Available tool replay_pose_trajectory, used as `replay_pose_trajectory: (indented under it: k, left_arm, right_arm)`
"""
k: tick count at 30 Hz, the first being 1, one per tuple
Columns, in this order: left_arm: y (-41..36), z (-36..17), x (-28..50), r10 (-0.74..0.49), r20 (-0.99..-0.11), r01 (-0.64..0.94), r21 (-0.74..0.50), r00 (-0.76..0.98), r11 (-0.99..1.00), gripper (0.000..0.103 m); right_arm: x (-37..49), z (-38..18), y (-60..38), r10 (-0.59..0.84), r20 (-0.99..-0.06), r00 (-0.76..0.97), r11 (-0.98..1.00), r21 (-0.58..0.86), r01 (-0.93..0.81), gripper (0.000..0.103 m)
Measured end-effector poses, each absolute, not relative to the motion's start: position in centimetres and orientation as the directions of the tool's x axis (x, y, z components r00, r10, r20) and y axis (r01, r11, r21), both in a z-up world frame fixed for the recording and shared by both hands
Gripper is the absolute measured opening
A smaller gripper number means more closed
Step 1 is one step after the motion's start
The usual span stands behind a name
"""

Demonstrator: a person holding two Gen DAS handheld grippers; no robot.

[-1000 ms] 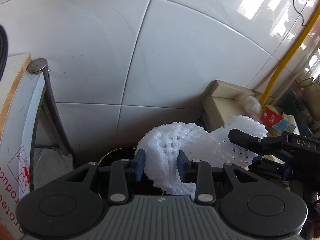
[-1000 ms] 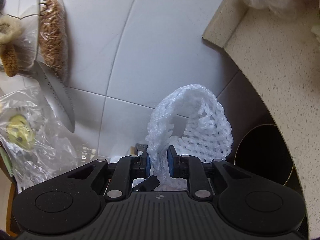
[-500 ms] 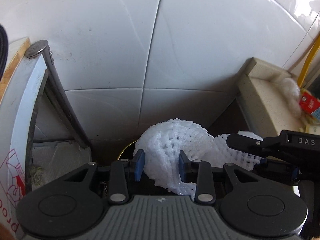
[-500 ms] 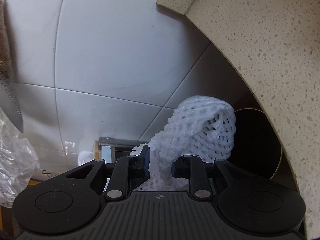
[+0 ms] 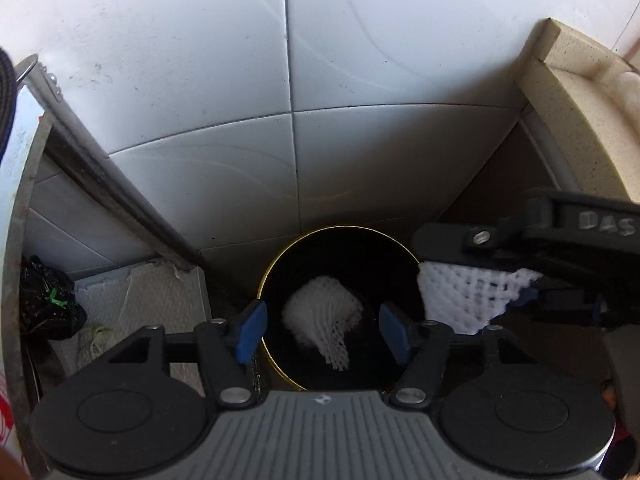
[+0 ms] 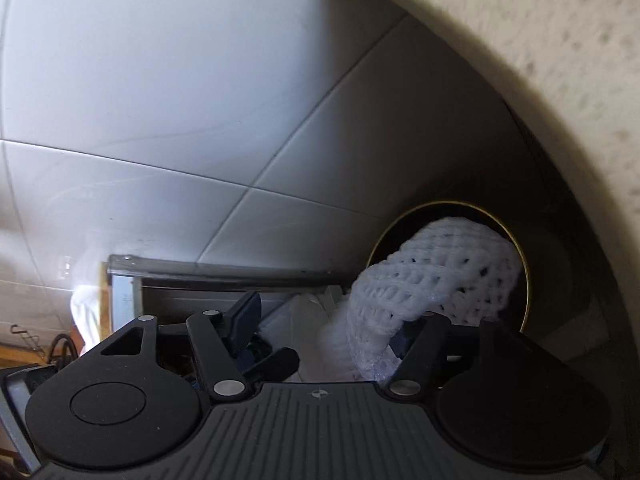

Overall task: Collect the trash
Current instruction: 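Open both grippers over the bin to drop the foam nets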

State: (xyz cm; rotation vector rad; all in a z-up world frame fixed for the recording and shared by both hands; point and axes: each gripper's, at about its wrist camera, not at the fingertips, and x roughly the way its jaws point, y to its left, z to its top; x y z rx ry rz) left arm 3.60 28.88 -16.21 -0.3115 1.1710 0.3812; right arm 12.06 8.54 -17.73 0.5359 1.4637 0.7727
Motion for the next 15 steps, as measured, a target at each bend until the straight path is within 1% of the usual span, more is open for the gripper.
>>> replay_pose_trajectory:
  k: [2, 5, 6, 9, 10, 11, 14, 15]
  left_arm:
    - [29.2, -16.2, 3.7, 0.118, -0.934, -0.456, -0.052, 0.337, 0.888, 0.060]
    - [29.4, -16.4, 3.7, 0.117, -0.937, -0.467, -0.054, 0.330, 0.883, 0.060]
    - [29.4, -16.5, 3.7, 0.118, -0.938, -0.468, -0.052, 0.327, 0.882, 0.060]
    - [29.3, -16.7, 3.6, 0.128, -0.938, -0.477, -0.044, 0.321, 0.878, 0.060]
    - [29.3, -16.7, 3.5, 0.131, -0.937, -0.485, -0.045, 0.323, 0.873, 0.060]
    - [29.3, -16.6, 3.4, 0.132, -0.936, -0.492, -0.049, 0.326, 0.869, 0.060]
    - [29.1, -16.2, 3.1, 0.141, -0.933, -0.515, -0.054, 0.332, 0.855, 0.060]
    - [29.0, -16.1, 2.9, 0.143, -0.932, -0.518, -0.055, 0.333, 0.854, 0.060]
  right_arm:
    - [12.0, -18.4, 9.2, 0.706, -0.704, -0.074, 0.693, 0.709, -0.135, 0.076]
    - [11.9, -19.0, 10.6, 0.665, -0.742, -0.086, 0.727, 0.669, -0.154, 0.078]
    - [11.9, -19.1, 10.9, 0.657, -0.748, -0.091, 0.732, 0.663, -0.156, 0.080]
    - [12.0, -19.4, 11.7, 0.646, -0.755, -0.113, 0.741, 0.655, -0.144, 0.082]
    - [12.0, -19.4, 12.2, 0.630, -0.766, -0.125, 0.751, 0.642, -0.153, 0.087]
    - [11.9, -19.6, 12.9, 0.597, -0.790, -0.136, 0.771, 0.613, -0.174, 0.089]
    - [11.6, -20.5, 14.4, 0.486, -0.856, -0.175, 0.823, 0.516, -0.238, 0.089]
    - [11.4, -20.5, 14.8, 0.474, -0.862, -0.179, 0.824, 0.506, -0.257, 0.089]
